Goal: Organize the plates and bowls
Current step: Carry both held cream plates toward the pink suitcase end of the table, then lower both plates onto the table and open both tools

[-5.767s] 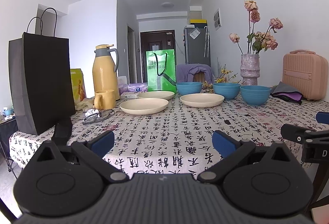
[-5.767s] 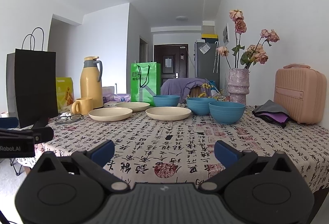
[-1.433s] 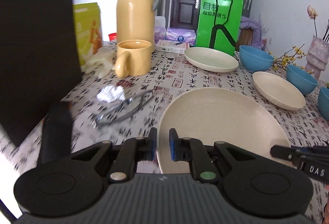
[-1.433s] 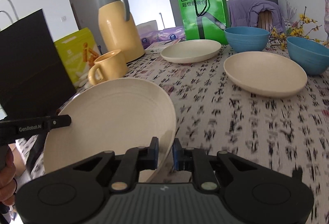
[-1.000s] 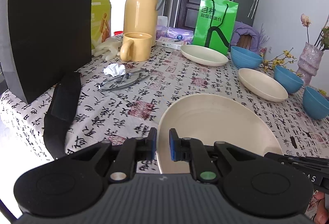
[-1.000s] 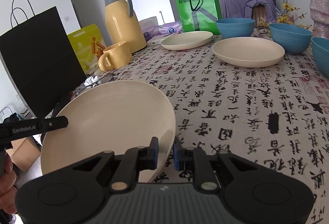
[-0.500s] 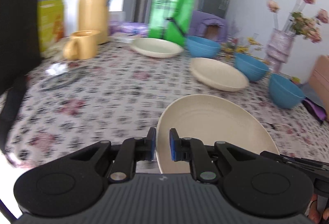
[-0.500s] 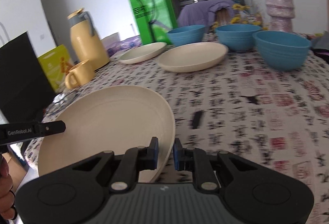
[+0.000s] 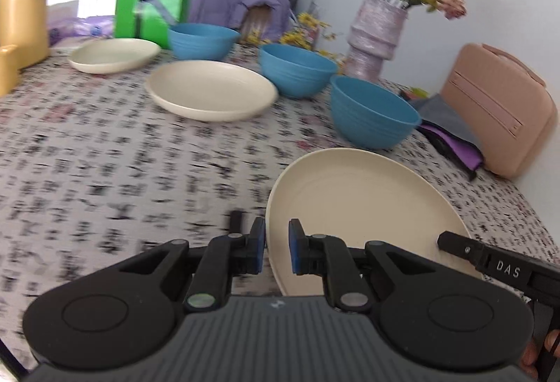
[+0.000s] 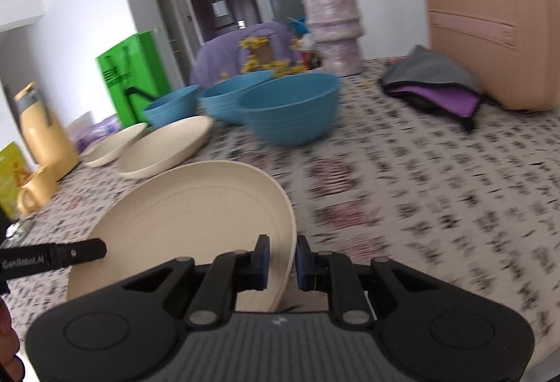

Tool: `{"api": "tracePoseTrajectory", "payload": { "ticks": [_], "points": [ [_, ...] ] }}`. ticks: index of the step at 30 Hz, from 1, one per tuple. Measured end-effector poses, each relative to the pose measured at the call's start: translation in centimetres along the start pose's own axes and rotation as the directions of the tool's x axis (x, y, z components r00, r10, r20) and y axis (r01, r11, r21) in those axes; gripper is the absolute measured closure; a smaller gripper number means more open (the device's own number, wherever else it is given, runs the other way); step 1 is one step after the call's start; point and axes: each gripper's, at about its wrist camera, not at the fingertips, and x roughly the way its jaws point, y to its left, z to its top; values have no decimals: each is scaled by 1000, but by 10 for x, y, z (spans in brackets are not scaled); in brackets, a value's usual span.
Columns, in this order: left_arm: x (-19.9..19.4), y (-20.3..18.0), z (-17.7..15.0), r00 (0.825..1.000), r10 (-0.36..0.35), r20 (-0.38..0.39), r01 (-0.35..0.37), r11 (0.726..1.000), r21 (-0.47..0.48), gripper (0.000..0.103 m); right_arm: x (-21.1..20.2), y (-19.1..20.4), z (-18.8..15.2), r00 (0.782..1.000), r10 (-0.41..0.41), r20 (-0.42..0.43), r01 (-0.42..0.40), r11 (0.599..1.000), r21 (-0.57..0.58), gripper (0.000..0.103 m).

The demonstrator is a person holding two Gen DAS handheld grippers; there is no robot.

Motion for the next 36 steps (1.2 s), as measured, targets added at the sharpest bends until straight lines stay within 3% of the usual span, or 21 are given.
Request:
{"api": "tracePoseTrajectory", "payload": {
  "ticks": [11, 15, 19, 20, 22, 24, 27, 30, 36],
  "points": [
    [40, -23, -4, 997, -39, -66, 39, 999, -1, 89, 19, -34, 10, 999, -51, -17, 51, 999, 9, 85],
    [41, -23, -3, 997, -44, -65, 44, 999, 5, 87, 26, -34, 8, 999, -34, -28, 35, 999, 13, 78],
    [41, -24, -4, 996, -56, -69, 58, 998, 23, 66, 27, -35, 6, 999, -30, -27, 30, 999, 20, 78],
    [40, -25, -4, 996, -54, -66, 56, 998, 28, 55, 27, -35, 6, 999, -31, -25, 32, 999, 22, 77],
    [39, -27, -4, 997, -55, -59, 57, 998, 32, 41, 25, -35, 6, 999, -30, -13, 31, 999, 24, 60],
    [35, -27, -3, 998, -52, -42, 54, 998, 35, 22, 19, -31, 6, 999, -42, 27, 42, 999, 1, 35],
    [25, -27, -3, 999, -37, 6, 37, 998, 59, 11, 5, -22, 8, 992, -71, 101, 76, 996, -43, 21],
    [13, -26, -2, 998, -20, 53, 16, 997, 71, 2, -8, -12, 10, 984, -69, 166, 83, 994, -77, 14],
    [-18, -18, -7, 991, 22, 136, -38, 993, 115, 0, -36, 20, 5, 959, -7, 285, 56, 985, -165, 7]
  ]
}}
